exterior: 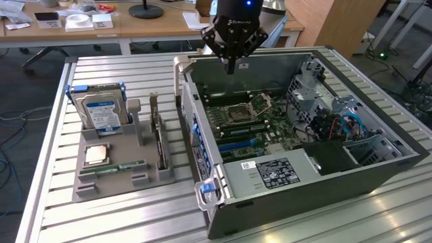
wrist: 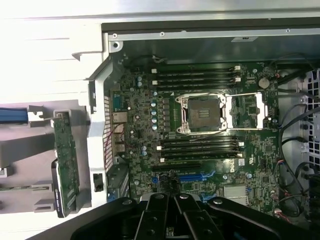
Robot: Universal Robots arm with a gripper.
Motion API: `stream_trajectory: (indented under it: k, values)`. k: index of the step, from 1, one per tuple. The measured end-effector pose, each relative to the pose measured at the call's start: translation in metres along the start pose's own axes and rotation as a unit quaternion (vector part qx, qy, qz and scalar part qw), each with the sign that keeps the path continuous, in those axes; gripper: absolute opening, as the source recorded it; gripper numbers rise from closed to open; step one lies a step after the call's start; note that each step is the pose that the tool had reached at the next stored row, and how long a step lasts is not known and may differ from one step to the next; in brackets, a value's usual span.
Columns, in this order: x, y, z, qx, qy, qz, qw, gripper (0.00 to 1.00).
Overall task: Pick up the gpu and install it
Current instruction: 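Reach for the gpu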
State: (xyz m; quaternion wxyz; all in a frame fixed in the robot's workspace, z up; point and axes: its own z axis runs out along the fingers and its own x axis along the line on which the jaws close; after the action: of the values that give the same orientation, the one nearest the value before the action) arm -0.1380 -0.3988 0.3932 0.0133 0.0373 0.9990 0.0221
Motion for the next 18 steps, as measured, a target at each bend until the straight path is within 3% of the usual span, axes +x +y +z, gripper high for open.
stream_trajectory:
  k: [18]
  values:
    - [0.036,-0.0027,-0.0008,-0.0003,-0.0048,0.000,1.0000,0.11]
